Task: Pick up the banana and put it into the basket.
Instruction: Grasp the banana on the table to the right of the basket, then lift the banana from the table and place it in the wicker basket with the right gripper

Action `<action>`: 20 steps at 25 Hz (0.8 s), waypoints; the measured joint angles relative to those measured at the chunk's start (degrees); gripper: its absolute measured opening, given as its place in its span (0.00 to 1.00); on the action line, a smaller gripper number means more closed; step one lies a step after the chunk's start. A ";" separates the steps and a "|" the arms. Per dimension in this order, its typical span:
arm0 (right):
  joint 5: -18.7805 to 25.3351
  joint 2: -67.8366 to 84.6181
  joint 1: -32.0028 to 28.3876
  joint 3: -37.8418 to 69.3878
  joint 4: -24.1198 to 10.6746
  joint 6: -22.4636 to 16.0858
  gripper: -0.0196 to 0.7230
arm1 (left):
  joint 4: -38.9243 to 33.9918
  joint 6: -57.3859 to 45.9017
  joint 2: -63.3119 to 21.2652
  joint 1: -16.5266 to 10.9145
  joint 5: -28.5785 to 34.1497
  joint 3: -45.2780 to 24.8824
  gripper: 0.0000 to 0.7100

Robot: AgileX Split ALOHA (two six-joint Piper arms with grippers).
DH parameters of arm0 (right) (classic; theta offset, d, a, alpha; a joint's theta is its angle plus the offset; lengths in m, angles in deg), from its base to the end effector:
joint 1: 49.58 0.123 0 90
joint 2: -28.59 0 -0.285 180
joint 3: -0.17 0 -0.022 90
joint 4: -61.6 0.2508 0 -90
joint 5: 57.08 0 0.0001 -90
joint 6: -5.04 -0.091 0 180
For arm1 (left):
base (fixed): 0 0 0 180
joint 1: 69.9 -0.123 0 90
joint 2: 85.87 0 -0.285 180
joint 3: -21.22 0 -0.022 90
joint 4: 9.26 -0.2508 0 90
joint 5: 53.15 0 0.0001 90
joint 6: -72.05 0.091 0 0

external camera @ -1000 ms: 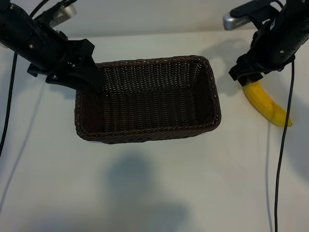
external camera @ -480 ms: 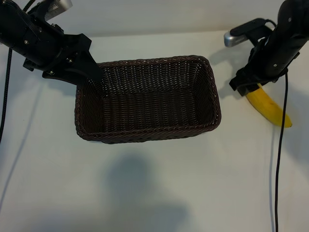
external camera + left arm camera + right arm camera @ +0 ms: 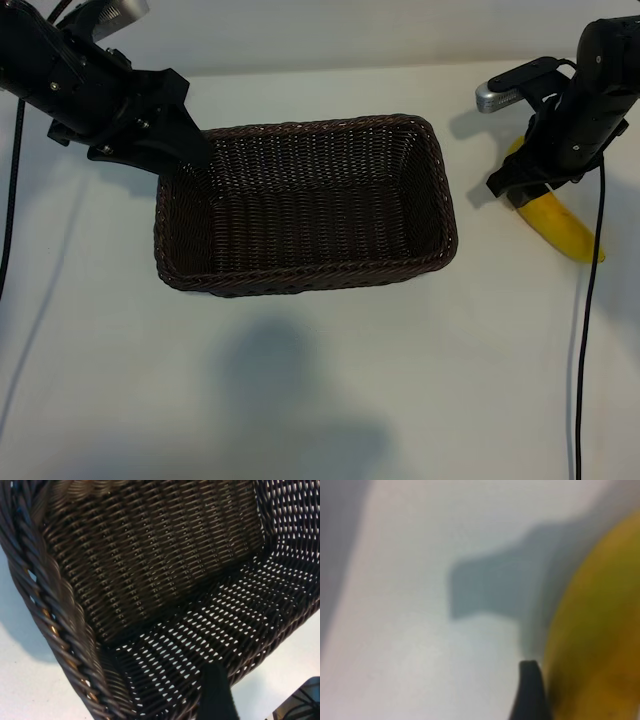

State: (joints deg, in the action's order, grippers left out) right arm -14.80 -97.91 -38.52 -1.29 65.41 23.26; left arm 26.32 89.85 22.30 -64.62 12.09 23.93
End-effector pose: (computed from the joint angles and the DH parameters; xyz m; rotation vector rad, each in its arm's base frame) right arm 0.3991 0.0822 0.1374 -0.6747 2.8381 0.0529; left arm 0.3493 -0.0806 0.2732 0.2558 2.7978 -0.8144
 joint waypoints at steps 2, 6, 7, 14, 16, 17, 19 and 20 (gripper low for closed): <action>0.00 0.00 0.00 0.00 -0.06 0.00 0.58 | 0.00 0.00 0.00 0.00 -0.05 0.00 0.73; 0.97 0.00 0.00 0.00 0.08 0.00 0.58 | 0.00 0.00 0.00 0.00 -0.05 0.00 0.73; 1.52 0.10 0.00 0.00 0.50 0.00 0.58 | 0.00 0.00 0.00 0.00 -0.05 0.00 0.73; 6.96 7.25 0.00 -0.45 1.58 -0.07 0.58 | -0.07 0.00 0.00 0.00 -0.68 0.00 0.73; 9.96 9.38 0.00 -1.63 2.51 -0.07 0.58 | -0.26 0.00 0.00 0.00 -0.79 0.00 0.73; 11.57 10.54 0.00 -2.32 3.42 0.00 0.58 | -0.39 0.00 0.00 0.00 -0.79 0.00 0.73; 14.27 12.14 0.00 -3.50 5.54 0.07 0.58 | -0.90 -0.13 0.00 0.00 -0.58 0.00 0.73; 15.33 13.19 0.00 -3.77 6.77 0.35 0.58 | -1.10 -0.13 0.00 0.00 -0.43 0.00 0.73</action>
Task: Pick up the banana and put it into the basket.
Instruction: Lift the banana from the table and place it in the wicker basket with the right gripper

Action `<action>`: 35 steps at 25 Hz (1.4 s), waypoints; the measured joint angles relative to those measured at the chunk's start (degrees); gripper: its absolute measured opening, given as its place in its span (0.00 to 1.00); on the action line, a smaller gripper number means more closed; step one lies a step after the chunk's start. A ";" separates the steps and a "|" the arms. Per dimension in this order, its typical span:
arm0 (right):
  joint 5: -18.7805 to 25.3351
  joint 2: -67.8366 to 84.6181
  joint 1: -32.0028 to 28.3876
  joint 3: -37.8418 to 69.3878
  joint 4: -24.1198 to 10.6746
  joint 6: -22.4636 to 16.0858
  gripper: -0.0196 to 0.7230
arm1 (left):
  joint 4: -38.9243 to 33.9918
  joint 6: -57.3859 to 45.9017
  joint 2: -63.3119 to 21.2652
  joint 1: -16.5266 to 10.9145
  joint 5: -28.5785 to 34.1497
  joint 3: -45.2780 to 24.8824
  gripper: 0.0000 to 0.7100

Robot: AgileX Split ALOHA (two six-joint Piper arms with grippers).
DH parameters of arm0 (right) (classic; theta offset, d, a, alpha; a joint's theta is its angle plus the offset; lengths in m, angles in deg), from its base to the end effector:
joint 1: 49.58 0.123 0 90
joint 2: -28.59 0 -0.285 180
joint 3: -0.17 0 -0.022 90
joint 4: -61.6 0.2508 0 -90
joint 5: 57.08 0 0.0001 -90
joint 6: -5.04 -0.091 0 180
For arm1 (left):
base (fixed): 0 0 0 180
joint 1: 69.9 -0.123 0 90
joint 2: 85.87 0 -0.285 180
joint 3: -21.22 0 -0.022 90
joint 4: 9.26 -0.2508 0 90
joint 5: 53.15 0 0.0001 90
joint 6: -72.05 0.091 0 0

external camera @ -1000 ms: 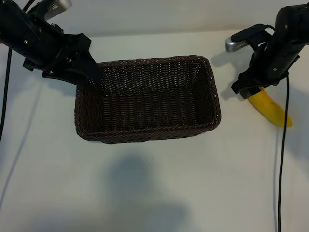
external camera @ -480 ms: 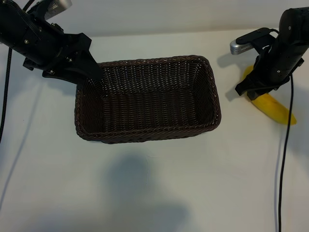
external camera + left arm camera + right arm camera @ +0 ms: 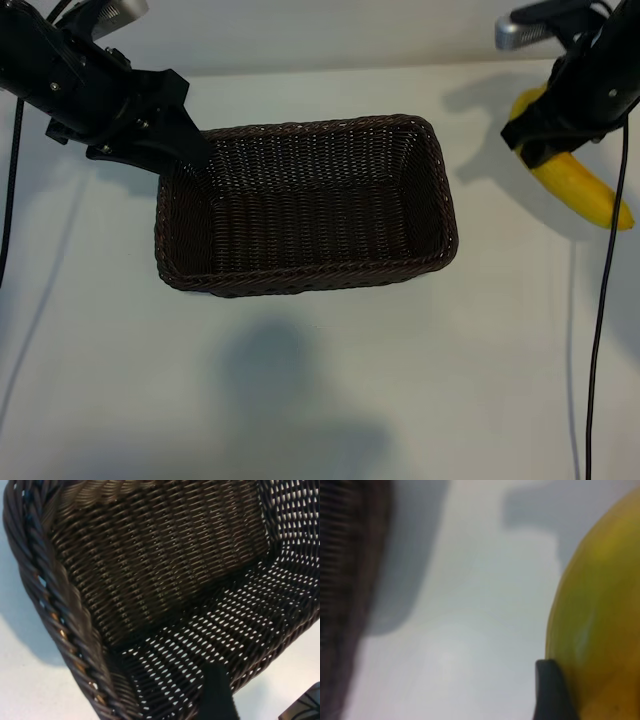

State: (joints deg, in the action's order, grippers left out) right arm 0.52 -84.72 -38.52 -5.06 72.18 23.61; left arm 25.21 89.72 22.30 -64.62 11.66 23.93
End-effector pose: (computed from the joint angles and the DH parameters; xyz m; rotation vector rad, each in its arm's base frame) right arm 0.3711 0.0869 0.2409 -0.6238 2.8055 0.2183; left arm 0.3498 -0.0792 0.2724 0.2599 2.8003 -0.7859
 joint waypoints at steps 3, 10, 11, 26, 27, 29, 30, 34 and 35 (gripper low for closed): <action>2.18 3.73 0.00 -0.31 5.21 2.17 0.58 | -0.20 0.00 0.00 0.00 0.20 0.00 0.73; 5.77 10.35 1.77 -2.56 18.49 6.45 0.58 | -0.20 0.00 0.00 0.00 0.70 0.00 0.73; 5.70 10.73 3.25 -2.56 19.59 6.75 0.58 | -0.20 0.00 0.00 0.00 0.92 0.00 0.73; -4.83 2.32 19.58 -2.66 21.76 6.67 0.58 | -0.28 -0.54 0.00 0.00 1.78 0.00 0.73; -5.59 1.20 19.58 -2.66 21.74 6.50 0.58 | -0.28 -0.62 0.00 0.00 1.78 0.00 0.73; -7.18 -0.22 19.58 -2.66 21.61 5.90 0.58 | -0.28 -0.73 0.00 0.00 1.78 0.00 0.73; -7.71 -0.78 19.58 -2.66 21.62 5.65 0.58 | -0.28 -0.73 0.00 0.00 1.83 0.00 0.73; -9.23 -1.98 19.58 -2.66 21.53 5.05 0.58 | -0.28 -0.77 0.00 0.00 1.83 0.00 0.73; -9.17 -2.04 19.58 -2.66 21.48 5.05 0.58 | -0.28 -0.77 0.00 0.00 1.83 0.00 0.73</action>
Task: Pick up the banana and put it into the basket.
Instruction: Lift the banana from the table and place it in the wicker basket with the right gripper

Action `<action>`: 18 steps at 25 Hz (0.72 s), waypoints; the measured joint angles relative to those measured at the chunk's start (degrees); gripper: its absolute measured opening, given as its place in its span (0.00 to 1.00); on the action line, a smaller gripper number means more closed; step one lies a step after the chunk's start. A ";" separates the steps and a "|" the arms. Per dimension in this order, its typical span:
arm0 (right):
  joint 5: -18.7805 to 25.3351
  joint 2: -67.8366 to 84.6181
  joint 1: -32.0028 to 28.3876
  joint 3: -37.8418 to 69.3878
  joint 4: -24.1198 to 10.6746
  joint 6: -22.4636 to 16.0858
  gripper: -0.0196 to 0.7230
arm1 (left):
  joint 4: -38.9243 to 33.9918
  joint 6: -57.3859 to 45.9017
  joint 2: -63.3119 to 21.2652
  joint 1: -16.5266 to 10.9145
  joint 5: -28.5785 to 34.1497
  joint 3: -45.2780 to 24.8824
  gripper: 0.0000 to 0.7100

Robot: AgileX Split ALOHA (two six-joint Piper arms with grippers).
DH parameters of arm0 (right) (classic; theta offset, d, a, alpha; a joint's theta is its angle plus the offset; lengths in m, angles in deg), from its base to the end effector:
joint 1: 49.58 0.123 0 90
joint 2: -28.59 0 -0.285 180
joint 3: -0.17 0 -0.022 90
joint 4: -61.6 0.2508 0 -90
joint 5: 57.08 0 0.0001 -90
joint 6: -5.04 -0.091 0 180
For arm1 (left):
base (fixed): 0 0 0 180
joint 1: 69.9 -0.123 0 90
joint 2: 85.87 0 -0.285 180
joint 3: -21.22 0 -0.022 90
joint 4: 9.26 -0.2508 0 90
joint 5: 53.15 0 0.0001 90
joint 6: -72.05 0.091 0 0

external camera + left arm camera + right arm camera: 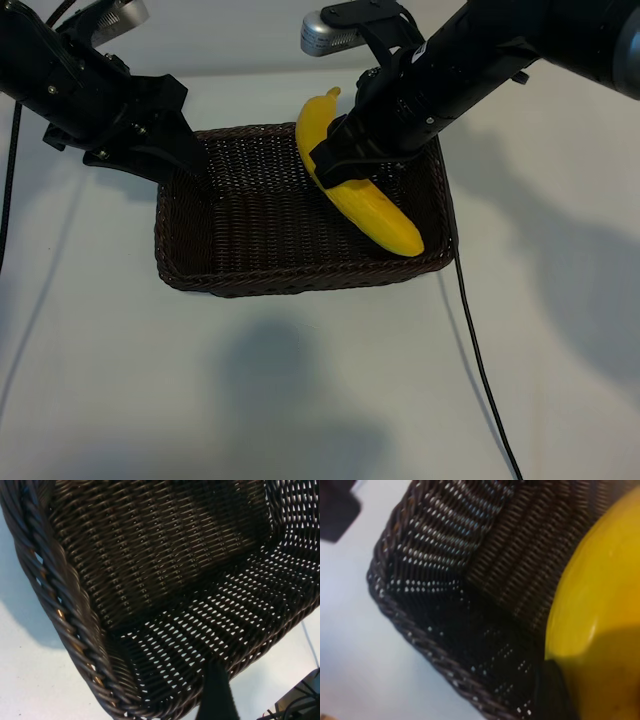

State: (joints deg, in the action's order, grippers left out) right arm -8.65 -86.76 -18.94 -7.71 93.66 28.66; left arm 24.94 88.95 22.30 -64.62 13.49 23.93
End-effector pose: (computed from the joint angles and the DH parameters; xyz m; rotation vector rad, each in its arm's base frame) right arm 0.3326 0.2391 0.2531 -0.8664 2.5315 0.7103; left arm 0.3469 -0.0792 0.2719 0.2597 2.8322 -0.7989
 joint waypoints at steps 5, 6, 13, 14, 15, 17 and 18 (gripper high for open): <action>1.64 -0.02 0.00 0.00 -0.25 0.44 0.63 | -0.06 -0.46 0.00 0.00 0.00 0.00 0.73; 1.58 -0.02 0.00 0.00 -0.25 0.21 0.68 | -0.06 -0.46 0.00 0.00 0.00 0.00 0.73; 5.37 -0.19 0.00 -6.13 -3.49 -4.13 0.88 | -0.11 -0.52 0.00 0.00 0.13 0.00 0.73; 6.41 -0.19 0.00 -7.78 -3.83 -4.57 0.87 | -0.11 -0.52 0.00 0.00 0.13 0.00 0.73; 7.74 -0.19 0.00 -9.18 -4.14 -5.09 0.84 | -0.11 -0.53 0.00 0.00 0.13 0.00 0.73; 9.90 -0.19 0.00 -11.92 -5.45 -5.63 0.78 | -0.11 -0.53 0.00 0.00 0.24 0.00 0.73; 10.80 -0.19 0.00 -12.84 -6.04 -5.91 0.75 | -0.11 -0.53 0.00 0.00 0.38 0.00 0.73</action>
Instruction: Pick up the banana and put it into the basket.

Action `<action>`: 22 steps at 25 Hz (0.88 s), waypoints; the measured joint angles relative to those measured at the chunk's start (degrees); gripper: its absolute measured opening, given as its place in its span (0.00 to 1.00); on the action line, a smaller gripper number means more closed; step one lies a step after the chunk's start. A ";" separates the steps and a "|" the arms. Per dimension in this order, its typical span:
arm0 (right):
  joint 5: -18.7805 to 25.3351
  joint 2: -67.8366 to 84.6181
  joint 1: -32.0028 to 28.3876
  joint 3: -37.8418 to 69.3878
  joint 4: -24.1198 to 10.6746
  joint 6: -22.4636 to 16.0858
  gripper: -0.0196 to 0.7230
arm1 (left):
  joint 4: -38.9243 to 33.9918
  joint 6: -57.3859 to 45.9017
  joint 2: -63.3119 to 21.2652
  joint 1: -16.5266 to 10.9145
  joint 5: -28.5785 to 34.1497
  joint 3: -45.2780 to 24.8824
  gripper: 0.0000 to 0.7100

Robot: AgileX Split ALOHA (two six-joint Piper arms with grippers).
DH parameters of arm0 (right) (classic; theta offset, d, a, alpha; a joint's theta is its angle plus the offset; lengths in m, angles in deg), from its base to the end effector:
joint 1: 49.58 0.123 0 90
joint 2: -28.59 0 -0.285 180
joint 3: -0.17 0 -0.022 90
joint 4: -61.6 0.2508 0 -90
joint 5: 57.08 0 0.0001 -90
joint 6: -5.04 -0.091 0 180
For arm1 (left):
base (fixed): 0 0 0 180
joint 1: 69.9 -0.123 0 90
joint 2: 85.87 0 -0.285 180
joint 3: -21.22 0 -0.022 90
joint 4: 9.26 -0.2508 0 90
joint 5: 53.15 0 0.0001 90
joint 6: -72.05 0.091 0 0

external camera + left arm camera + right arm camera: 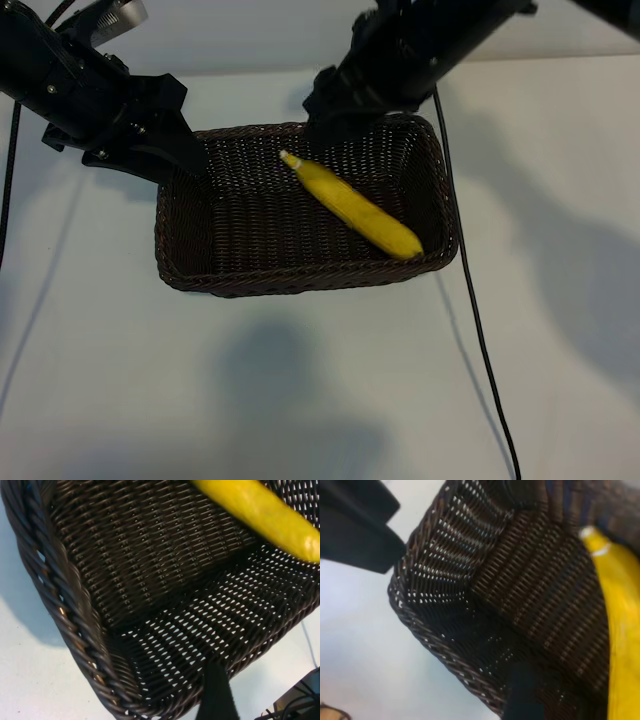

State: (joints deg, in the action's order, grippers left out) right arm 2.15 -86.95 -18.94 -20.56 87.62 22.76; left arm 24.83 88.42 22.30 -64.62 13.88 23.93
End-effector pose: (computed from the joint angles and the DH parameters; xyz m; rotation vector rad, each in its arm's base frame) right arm 0.3396 0.2411 0.3071 -0.9150 2.5089 0.6666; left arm 0.3463 -0.0792 0.2718 0.2512 2.8417 -0.8016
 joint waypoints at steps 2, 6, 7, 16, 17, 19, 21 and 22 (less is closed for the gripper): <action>0.97 0.28 0.00 -0.78 -2.16 -0.84 0.72 | 0.00 0.00 0.00 0.00 0.20 0.00 0.73; 3.30 1.91 -0.51 -0.78 -7.23 -2.53 0.71 | 0.05 0.00 0.00 0.00 0.19 0.00 0.73; 4.07 2.35 -0.89 -0.78 -7.79 -2.83 0.70 | 0.05 0.00 0.00 0.00 0.19 0.00 0.73; 7.68 5.16 -4.90 -0.71 -8.24 -2.85 0.70 | 0.23 -0.18 0.00 0.00 0.19 0.00 0.73; 7.16 5.40 -5.04 -0.03 -8.08 -2.46 0.70 | 0.23 -0.22 0.00 0.00 0.19 0.00 0.73; 5.14 6.42 -5.79 2.60 -7.80 -1.42 0.70 | 0.23 -0.22 0.00 0.00 0.19 0.00 0.73; 3.31 7.90 -7.47 6.44 -6.59 0.13 0.70 | 0.23 -0.22 0.00 0.00 -0.02 0.00 0.73; 2.44 8.94 -8.97 8.27 -5.68 1.08 0.70 | 0.23 -0.22 0.00 0.00 -0.14 0.00 0.73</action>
State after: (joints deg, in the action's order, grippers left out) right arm 4.59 -78.01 -27.91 -12.28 81.95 23.84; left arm 25.06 88.19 22.30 -64.62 13.73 23.93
